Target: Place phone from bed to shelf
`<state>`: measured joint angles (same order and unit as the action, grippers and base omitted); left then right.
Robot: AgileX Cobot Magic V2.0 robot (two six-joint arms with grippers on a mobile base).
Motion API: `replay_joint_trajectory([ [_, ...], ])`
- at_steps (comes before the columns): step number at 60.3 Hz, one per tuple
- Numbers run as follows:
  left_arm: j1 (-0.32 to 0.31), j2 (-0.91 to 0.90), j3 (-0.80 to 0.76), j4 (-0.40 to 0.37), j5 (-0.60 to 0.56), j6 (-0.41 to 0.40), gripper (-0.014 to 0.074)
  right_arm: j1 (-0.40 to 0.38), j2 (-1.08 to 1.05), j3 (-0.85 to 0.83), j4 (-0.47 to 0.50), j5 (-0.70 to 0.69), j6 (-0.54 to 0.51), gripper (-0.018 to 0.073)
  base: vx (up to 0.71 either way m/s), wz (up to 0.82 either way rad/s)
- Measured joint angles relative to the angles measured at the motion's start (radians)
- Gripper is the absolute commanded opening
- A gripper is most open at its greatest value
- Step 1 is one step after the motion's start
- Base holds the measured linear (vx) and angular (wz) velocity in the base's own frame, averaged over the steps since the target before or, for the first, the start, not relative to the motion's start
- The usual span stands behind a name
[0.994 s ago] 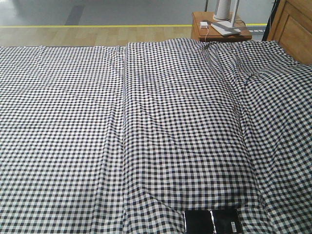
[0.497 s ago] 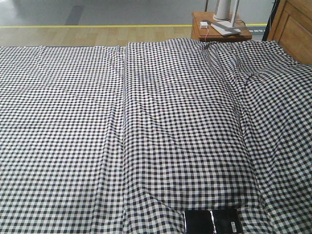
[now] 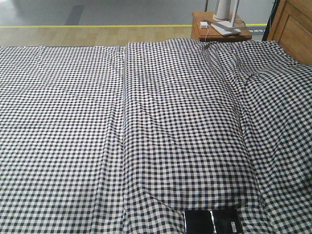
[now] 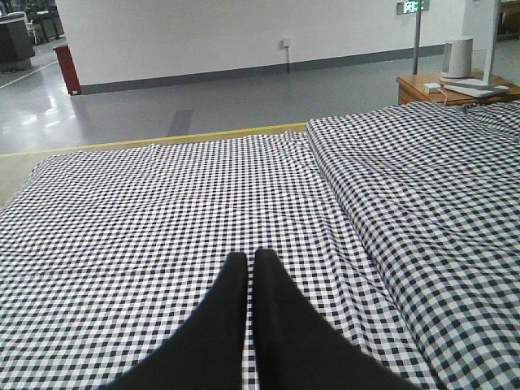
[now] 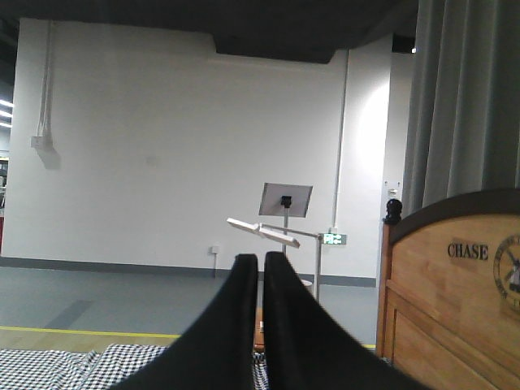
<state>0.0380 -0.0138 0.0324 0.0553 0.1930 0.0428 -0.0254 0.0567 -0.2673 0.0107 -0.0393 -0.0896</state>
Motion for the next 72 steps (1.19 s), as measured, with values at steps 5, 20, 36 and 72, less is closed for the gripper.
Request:
replay_joint_trajectory([
  [5,0.000,0.000,0.000,0.000,0.000,0.000,0.0001,0.000,0.086,-0.101,0.000,0.072,-0.001,0.0006,0.00,0.00],
  [20,0.000,0.000,0.000,0.000,0.000,0.000,0.0001,0.000,0.445,-0.396,0.000,0.281,0.003,0.0139,0.00,0.00],
  [36,0.000,0.000,0.000,0.000,0.000,0.000,0.0001,0.000,0.728,-0.491,0.001,0.373,0.004,0.0596,0.00,0.00],
  [72,0.000,0.000,0.000,0.000,0.000,0.000,0.0001,-0.006,0.955,-0.577,0.001,0.638,0.096,0.0692,0.00,0.00],
])
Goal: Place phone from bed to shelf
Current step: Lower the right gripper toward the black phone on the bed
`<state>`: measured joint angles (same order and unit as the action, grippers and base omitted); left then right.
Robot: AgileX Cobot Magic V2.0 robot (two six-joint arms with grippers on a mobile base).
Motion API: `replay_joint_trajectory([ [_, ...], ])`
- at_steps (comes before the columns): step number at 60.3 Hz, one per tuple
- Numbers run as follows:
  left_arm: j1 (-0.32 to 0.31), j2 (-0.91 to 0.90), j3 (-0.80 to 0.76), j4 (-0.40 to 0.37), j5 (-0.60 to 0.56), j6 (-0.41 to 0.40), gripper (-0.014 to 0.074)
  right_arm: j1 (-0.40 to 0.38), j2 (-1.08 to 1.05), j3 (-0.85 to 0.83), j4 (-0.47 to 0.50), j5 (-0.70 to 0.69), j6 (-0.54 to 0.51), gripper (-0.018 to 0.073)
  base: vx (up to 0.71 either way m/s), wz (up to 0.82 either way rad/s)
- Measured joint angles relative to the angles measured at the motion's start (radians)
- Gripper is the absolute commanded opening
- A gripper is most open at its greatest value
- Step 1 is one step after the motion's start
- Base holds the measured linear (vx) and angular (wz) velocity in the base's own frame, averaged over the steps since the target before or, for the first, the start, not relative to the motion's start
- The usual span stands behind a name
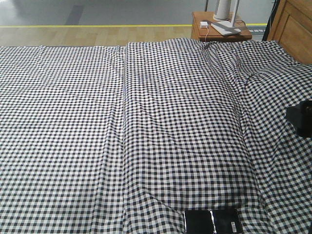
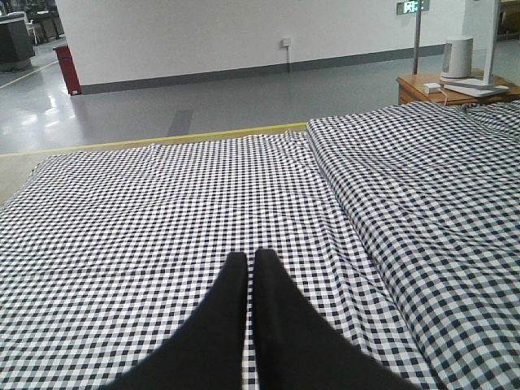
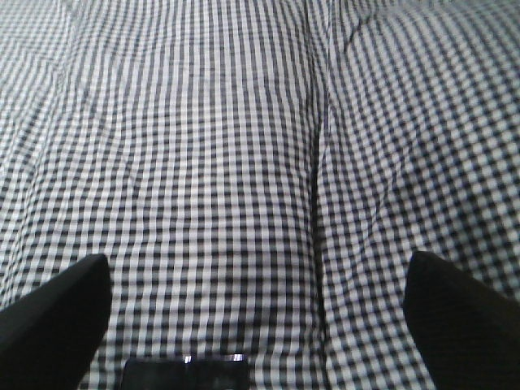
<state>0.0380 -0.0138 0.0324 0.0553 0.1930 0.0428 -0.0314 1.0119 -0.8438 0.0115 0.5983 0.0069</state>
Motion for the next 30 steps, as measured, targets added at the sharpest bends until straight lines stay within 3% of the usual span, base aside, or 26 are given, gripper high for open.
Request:
replay_joint_trajectory([
  [11,0.000,0.000,0.000,0.000,0.000,0.000,0.0001,-0.101,0.143,-0.166,0.073,0.167,-0.024,0.0680,0.00,0.00],
  [30,0.000,0.000,0.000,0.000,0.000,0.000,0.0001,-0.402,0.511,-0.369,0.477,0.426,-0.413,0.0634,0.00,0.00],
])
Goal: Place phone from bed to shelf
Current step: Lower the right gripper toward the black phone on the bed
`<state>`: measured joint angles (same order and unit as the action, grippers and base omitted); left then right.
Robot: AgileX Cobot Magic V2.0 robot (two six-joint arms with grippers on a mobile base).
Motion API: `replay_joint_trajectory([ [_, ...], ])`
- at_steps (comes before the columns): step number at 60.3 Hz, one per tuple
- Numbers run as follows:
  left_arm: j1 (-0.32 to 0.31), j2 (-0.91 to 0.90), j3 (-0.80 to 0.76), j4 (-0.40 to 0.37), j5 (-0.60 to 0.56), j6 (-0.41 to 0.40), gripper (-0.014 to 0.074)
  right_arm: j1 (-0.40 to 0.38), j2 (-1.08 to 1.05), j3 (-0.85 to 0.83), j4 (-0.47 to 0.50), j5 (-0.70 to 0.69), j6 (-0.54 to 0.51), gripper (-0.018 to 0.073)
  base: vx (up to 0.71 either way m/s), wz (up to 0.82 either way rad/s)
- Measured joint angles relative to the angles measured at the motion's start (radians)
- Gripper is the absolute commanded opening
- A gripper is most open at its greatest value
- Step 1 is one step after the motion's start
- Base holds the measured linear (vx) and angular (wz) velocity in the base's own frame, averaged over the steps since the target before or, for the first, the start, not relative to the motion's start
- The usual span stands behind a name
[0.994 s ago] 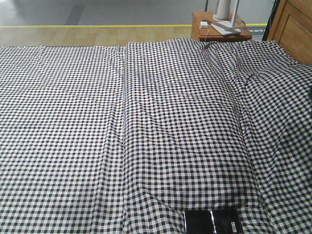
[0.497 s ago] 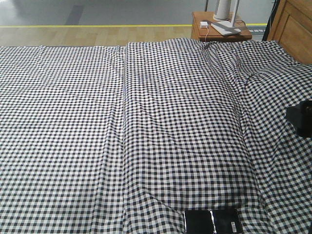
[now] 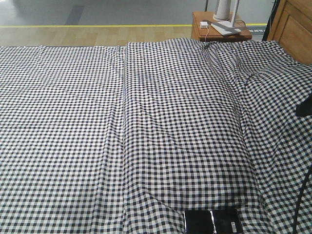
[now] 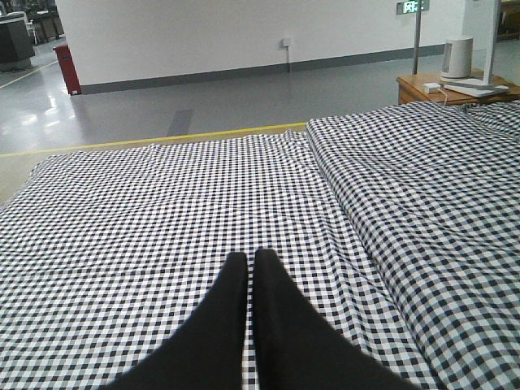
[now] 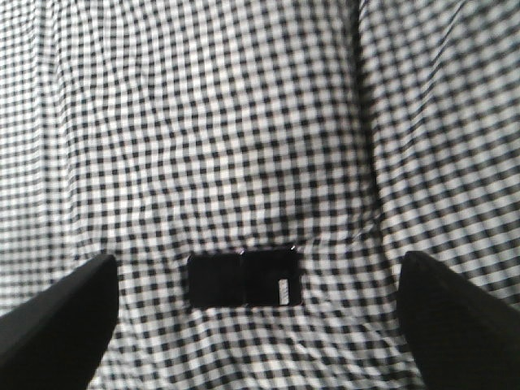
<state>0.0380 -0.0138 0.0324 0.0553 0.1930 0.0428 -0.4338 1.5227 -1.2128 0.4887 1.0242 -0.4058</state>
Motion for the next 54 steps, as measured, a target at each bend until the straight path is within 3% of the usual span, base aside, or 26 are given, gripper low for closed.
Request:
replay_joint_trajectory([
  [14,0.000,0.000,0.000,0.000,0.000,0.000,0.0001,-0.086,0.280,-0.017,0.092,0.021,-0.152,0.0629,0.00,0.00],
  [25,0.000,0.000,0.000,0.000,0.000,0.000,0.0001,-0.090,0.493,-0.020,0.152,0.016,-0.272,0.0622,0.00,0.00],
  [42,0.000,0.000,0.000,0.000,0.000,0.000,0.0001,-0.090,0.743,-0.023,0.335,0.001,-0.507,0.0610,0.00,0.00],
  [54,0.000,0.000,0.000,0.000,0.000,0.000,0.0001,-0.070,0.873,-0.030,0.385,-0.004,-0.625,0.0605,0.00,0.00],
])
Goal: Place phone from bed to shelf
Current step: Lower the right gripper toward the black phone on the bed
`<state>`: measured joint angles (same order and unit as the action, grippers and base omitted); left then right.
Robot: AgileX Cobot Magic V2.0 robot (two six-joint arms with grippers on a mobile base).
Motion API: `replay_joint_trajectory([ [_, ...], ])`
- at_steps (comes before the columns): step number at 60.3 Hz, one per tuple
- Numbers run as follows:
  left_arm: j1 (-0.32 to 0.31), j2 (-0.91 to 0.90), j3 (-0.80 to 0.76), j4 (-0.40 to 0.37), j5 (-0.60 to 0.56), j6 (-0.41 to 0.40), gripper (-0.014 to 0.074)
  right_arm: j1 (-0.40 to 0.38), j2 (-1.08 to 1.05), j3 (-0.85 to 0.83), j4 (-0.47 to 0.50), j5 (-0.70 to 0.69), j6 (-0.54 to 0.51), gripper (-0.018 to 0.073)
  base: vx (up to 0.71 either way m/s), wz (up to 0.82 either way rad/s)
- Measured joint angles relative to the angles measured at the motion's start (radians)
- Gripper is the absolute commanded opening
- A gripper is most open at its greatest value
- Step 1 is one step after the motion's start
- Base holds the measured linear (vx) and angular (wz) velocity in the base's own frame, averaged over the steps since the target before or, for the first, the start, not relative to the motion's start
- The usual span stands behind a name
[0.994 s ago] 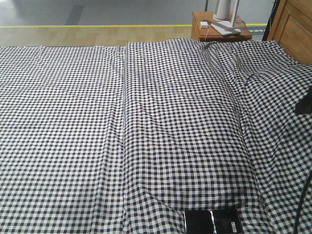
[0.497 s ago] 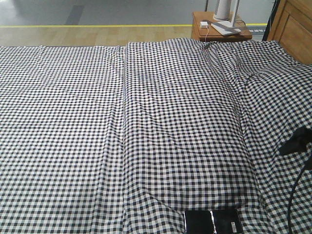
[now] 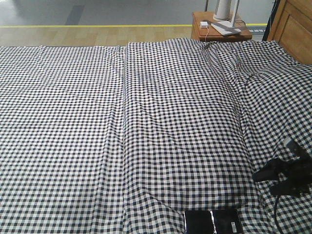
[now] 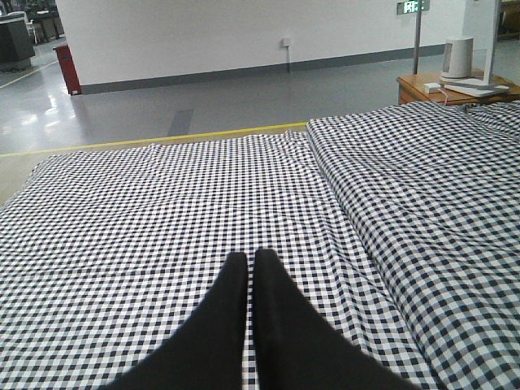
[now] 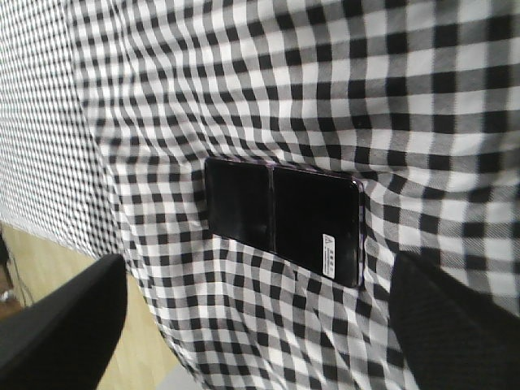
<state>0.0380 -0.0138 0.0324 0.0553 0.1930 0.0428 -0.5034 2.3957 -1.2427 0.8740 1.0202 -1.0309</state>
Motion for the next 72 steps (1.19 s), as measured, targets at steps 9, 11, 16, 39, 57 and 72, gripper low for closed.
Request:
replay_joint_trajectory([
  [9,0.000,0.000,0.000,0.000,0.000,0.000,0.0001,0.042,0.087,-0.003,0.038,-0.021,-0.061,0.0600,0.00,0.00],
  [11,0.000,0.000,0.000,0.000,0.000,0.000,0.0001,0.050,0.106,-0.004,0.047,-0.030,-0.071,0.0599,0.00,0.00],
  [16,0.000,0.000,0.000,0.000,0.000,0.000,0.0001,0.065,0.153,-0.016,0.065,-0.038,-0.090,0.0598,0.00,0.00],
  [39,0.000,0.000,0.000,0.000,0.000,0.000,0.0001,0.067,0.307,-0.124,0.089,0.006,-0.098,0.0592,0.00,0.00],
  [57,0.000,0.000,0.000,0.000,0.000,0.000,0.0001,0.067,0.372,-0.133,0.093,0.019,-0.117,0.0592,0.00,0.00],
  [72,0.000,0.000,0.000,0.000,0.000,0.000,0.0001,0.067,0.412,-0.133,0.109,0.029,-0.134,0.0592,0.00,0.00],
])
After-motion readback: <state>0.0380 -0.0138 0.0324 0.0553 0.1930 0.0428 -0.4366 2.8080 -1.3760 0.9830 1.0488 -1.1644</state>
